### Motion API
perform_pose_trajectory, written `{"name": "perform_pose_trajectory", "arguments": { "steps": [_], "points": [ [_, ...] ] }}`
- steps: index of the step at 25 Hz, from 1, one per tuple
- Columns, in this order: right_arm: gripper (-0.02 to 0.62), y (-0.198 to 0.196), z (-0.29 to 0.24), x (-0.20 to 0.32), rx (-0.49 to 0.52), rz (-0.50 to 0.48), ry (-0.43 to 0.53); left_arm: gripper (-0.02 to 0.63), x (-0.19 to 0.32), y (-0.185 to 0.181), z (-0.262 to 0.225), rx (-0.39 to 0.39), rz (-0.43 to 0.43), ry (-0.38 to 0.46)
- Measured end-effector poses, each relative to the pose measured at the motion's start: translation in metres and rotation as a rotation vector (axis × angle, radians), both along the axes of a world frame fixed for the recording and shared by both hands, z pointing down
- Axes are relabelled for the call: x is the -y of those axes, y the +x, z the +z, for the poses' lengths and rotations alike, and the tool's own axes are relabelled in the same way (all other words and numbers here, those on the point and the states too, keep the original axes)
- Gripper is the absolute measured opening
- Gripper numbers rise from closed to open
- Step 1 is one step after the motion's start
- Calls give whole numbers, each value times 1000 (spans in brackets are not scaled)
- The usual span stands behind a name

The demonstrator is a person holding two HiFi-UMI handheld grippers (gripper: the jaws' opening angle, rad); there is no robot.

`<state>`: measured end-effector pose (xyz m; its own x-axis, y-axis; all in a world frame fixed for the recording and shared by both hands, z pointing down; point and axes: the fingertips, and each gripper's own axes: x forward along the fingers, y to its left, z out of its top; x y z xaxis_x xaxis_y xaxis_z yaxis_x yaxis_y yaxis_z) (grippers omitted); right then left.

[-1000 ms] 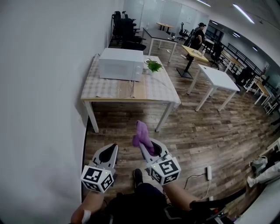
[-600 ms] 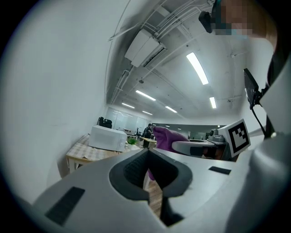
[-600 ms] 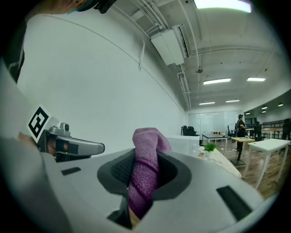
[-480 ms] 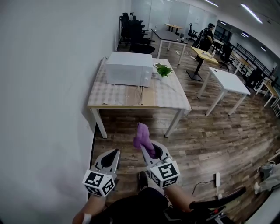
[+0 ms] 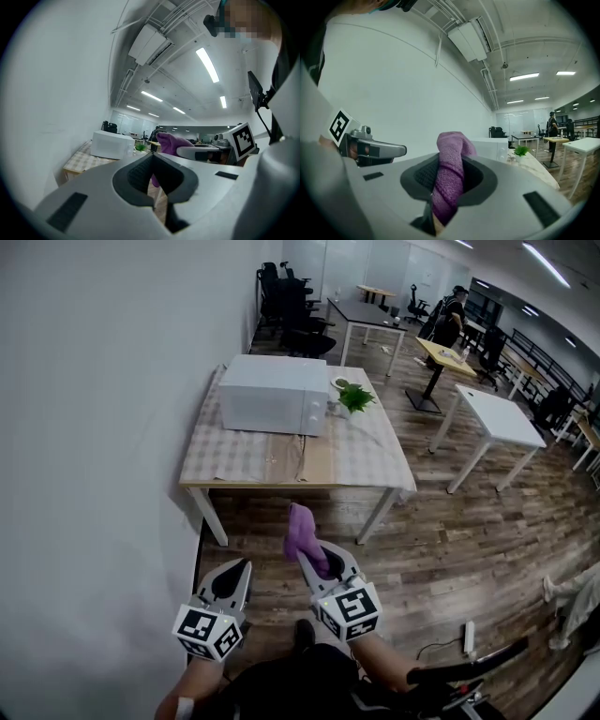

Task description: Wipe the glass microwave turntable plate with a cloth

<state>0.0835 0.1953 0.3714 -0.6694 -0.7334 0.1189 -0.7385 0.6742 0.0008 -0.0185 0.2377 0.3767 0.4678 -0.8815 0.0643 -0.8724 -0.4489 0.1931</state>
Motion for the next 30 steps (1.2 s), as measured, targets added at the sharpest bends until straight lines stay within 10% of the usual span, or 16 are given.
{"name": "perform_pose_trajectory", "arguments": {
  "steps": [30],
  "points": [
    [89, 41, 10, 176, 65, -186, -36, 8, 172, 34, 18, 109, -197, -108]
  ]
}}
